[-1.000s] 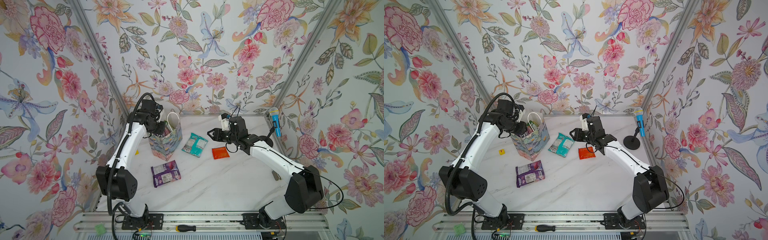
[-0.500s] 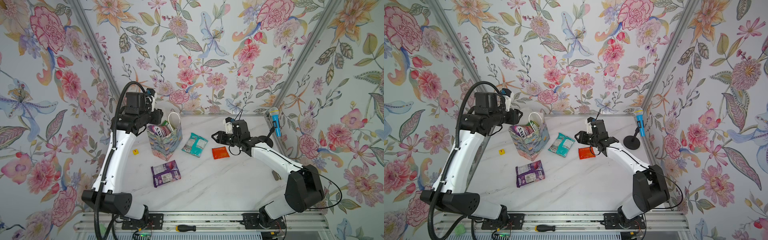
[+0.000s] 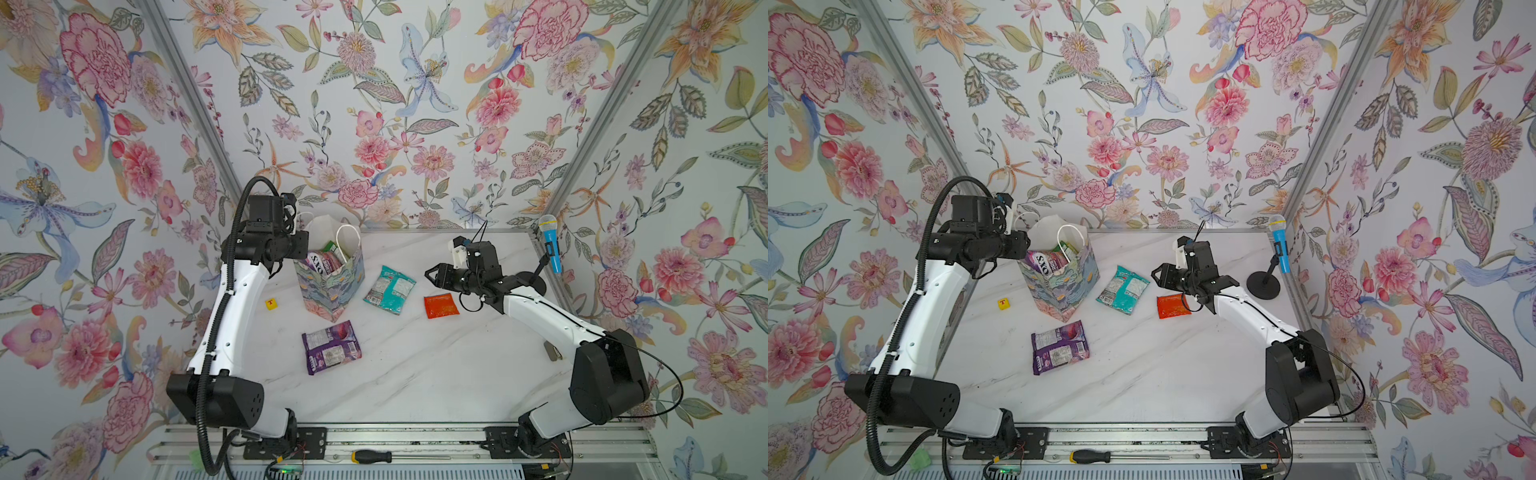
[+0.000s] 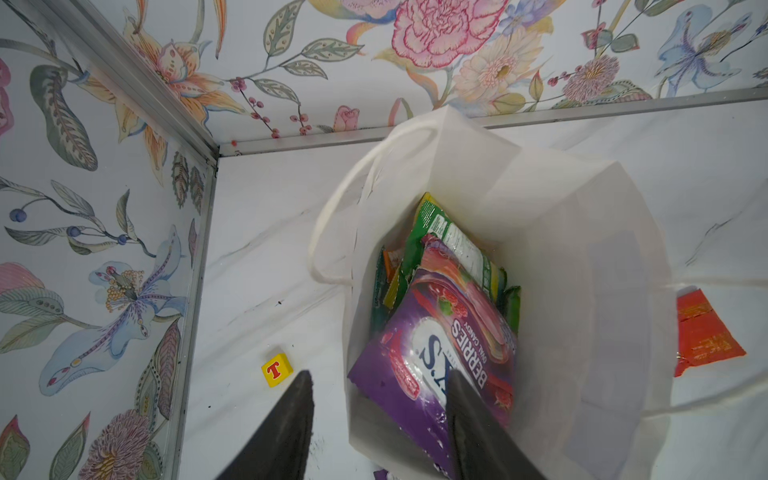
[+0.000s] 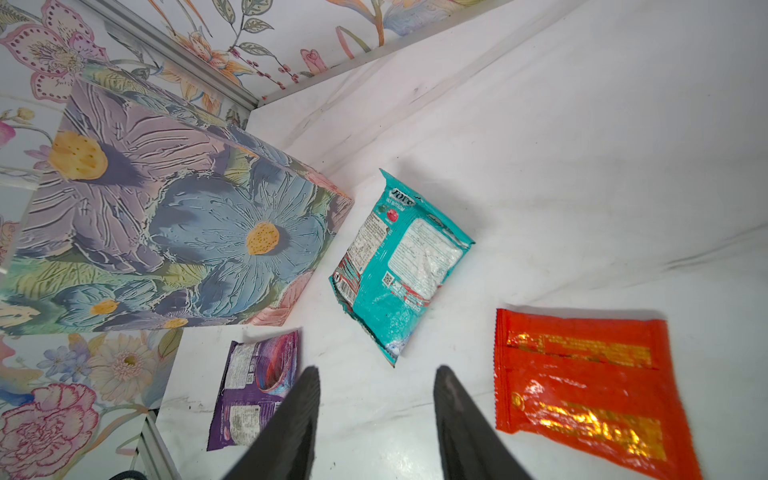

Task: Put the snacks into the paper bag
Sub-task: 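Lower the open right gripper over the teal packet's edge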

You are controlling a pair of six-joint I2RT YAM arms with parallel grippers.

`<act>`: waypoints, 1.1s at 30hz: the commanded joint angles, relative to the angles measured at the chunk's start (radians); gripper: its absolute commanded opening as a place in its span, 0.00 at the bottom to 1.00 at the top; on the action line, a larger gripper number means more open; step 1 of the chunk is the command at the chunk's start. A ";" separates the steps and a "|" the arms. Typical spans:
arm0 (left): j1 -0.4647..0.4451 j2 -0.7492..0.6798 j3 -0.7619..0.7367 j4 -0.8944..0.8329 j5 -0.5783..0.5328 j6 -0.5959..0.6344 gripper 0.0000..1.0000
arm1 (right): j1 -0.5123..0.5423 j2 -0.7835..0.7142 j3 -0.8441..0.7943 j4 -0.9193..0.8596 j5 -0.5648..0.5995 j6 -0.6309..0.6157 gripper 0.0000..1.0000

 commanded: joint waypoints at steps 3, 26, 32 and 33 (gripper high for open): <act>0.018 0.039 -0.015 0.003 0.000 0.019 0.51 | -0.014 -0.036 -0.034 0.017 -0.014 0.012 0.47; 0.048 0.143 -0.025 0.074 0.025 0.007 0.38 | -0.025 0.031 -0.140 0.173 -0.073 0.123 0.47; 0.054 0.142 -0.031 0.075 0.041 0.011 0.33 | -0.038 0.157 -0.076 0.195 -0.086 0.097 0.46; 0.054 0.141 -0.034 0.077 0.044 0.013 0.32 | -0.042 0.182 -0.056 0.192 -0.093 0.088 0.45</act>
